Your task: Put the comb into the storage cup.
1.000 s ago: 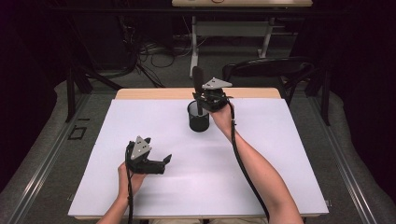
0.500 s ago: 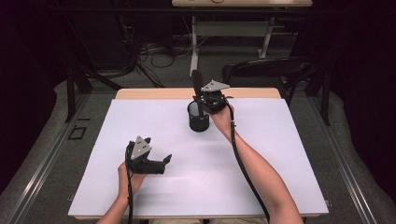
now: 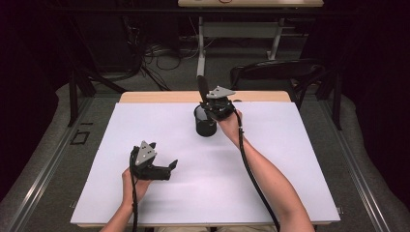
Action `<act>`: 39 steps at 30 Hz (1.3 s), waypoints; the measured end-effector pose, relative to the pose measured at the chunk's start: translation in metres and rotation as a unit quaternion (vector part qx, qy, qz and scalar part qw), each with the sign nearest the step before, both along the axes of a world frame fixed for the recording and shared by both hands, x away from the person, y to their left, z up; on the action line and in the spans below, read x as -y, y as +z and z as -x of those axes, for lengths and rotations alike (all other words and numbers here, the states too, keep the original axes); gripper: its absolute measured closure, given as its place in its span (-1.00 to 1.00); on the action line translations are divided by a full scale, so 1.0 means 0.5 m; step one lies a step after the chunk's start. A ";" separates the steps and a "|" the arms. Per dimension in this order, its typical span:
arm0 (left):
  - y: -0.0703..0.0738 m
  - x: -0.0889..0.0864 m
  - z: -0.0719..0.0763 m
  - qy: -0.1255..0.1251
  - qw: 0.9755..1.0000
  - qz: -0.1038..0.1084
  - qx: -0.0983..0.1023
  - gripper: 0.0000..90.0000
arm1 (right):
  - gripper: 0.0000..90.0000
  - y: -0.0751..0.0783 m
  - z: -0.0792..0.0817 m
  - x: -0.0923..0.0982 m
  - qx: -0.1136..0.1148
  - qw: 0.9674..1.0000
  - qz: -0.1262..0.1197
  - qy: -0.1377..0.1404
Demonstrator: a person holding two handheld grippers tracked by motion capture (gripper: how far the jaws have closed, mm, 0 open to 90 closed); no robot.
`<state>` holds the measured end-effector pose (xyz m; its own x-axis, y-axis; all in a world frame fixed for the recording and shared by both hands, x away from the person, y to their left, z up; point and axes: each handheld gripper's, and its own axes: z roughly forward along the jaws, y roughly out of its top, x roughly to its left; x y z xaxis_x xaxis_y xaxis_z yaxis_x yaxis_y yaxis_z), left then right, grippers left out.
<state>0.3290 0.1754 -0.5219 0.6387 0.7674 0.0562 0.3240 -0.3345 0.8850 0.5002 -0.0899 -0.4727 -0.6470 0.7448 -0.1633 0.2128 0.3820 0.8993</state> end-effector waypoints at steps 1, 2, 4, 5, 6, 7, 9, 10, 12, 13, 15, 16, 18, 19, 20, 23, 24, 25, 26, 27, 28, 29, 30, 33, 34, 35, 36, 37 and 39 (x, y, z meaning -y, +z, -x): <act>0.000 0.000 0.000 0.000 1.000 0.000 0.000 -0.99 | 0.62 -0.001 0.000 0.000 0.001 1.000 0.002 0.000; 0.000 0.000 0.000 0.000 1.000 0.000 0.000 -0.99 | 0.61 -0.001 0.000 0.000 -0.001 1.000 0.004 0.001; 0.000 0.000 0.000 0.000 1.000 0.001 -0.001 -0.99 | 0.61 -0.001 0.001 0.000 -0.002 1.000 0.008 0.002; 0.000 0.000 0.000 0.000 1.000 0.000 -0.001 -0.99 | 0.61 -0.002 0.001 0.000 -0.003 1.000 0.009 0.002; 0.000 0.000 0.000 0.000 1.000 0.000 -0.001 -0.99 | 0.61 -0.003 0.002 0.000 -0.003 1.000 0.009 0.000; -0.001 0.000 0.000 0.000 1.000 0.000 -0.001 -0.99 | 0.60 -0.004 0.003 0.000 -0.001 1.000 0.011 0.000; 0.000 0.000 -0.001 -0.001 1.000 -0.001 -0.001 -0.99 | 0.60 -0.006 0.004 0.001 -0.004 1.000 0.012 0.000; 0.000 0.000 0.000 -0.001 1.000 -0.001 -0.001 -0.99 | 0.57 -0.006 0.005 0.002 -0.003 1.000 0.015 -0.002; 0.000 0.000 0.000 -0.001 1.000 0.000 -0.001 -0.99 | 0.37 -0.003 0.008 0.005 -0.005 1.000 0.006 0.000; -0.001 0.000 0.000 -0.001 1.000 0.000 -0.001 -0.99 | 0.28 -0.001 0.009 0.006 -0.008 1.000 0.004 0.001; -0.001 0.001 0.000 -0.001 1.000 0.000 0.000 -0.99 | 0.04 0.005 0.015 0.009 -0.008 1.000 0.001 0.004; 0.000 0.001 0.000 -0.001 1.000 0.000 0.000 -0.99 | -0.06 0.007 0.016 0.010 -0.012 1.000 0.001 0.004; 0.000 0.001 0.000 -0.001 1.000 -0.002 0.000 -0.99 | -0.21 0.012 0.019 0.015 -0.020 1.000 -0.006 0.008; 0.000 0.001 0.000 -0.001 1.000 0.000 0.000 -0.99 | -0.26 0.013 0.020 0.018 -0.022 1.000 -0.009 0.012; 0.000 0.001 0.000 -0.001 1.000 0.000 0.000 -0.99 | -0.33 0.015 0.022 0.020 -0.026 0.999 -0.010 0.016; 0.000 0.001 0.000 -0.002 1.000 -0.002 0.000 -0.99 | -0.50 0.018 0.027 0.026 -0.038 0.999 -0.012 0.032; 0.000 0.002 0.000 -0.001 1.000 -0.003 0.000 -0.99 | -0.54 0.018 0.028 0.028 -0.041 0.998 -0.012 0.035; 0.000 0.002 0.000 -0.002 1.000 -0.004 0.000 -0.99 | -0.57 0.019 0.030 0.029 -0.043 0.998 -0.011 0.038; 0.000 0.002 0.000 -0.002 1.000 -0.003 0.000 -0.99 | -0.61 0.019 0.032 0.030 -0.047 0.998 -0.012 0.041; 0.000 0.002 0.000 -0.002 1.000 -0.003 0.000 -0.99 | -0.64 0.020 0.033 0.032 -0.052 0.998 -0.013 0.045; 0.000 0.002 0.000 -0.003 1.000 -0.004 0.000 -0.99 | -0.65 0.020 0.035 0.033 -0.054 0.997 -0.015 0.047; 0.000 0.003 -0.001 -0.003 1.000 -0.004 0.001 -0.99 | -0.66 0.021 0.037 0.035 -0.057 0.997 -0.016 0.050; 0.000 0.003 0.000 -0.003 1.000 -0.003 0.001 -0.99 | -0.67 0.021 0.039 0.035 -0.059 0.997 -0.017 0.053; -0.001 0.003 -0.001 -0.003 1.000 -0.003 0.000 -0.99 | -0.71 0.021 0.045 0.038 -0.066 0.996 -0.020 0.061; -0.001 0.003 -0.002 -0.002 1.000 -0.002 0.000 -0.99 | -0.73 0.021 0.047 0.038 -0.069 0.995 -0.021 0.064; -0.001 0.003 -0.002 -0.002 1.000 -0.002 0.000 -0.99 | -0.75 0.022 0.049 0.039 -0.072 0.995 -0.020 0.066; -0.001 0.004 -0.002 -0.002 1.000 -0.003 0.001 -0.99 | -0.77 0.022 0.051 0.040 -0.075 0.995 -0.020 0.069; -0.001 0.003 -0.002 -0.002 1.000 -0.002 0.000 -0.99 | -0.78 0.022 0.052 0.041 -0.078 0.994 -0.021 0.071; -0.002 0.003 -0.003 -0.002 1.000 -0.003 -0.001 -0.99 | -0.80 0.021 0.056 0.044 -0.080 0.994 -0.019 0.073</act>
<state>0.3303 0.1739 -0.5227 0.6418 0.7646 0.0596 0.3241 -0.3408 0.8825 0.4720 -0.1116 -0.4620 -0.7637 0.6452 -0.0234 0.2997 0.3864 0.8723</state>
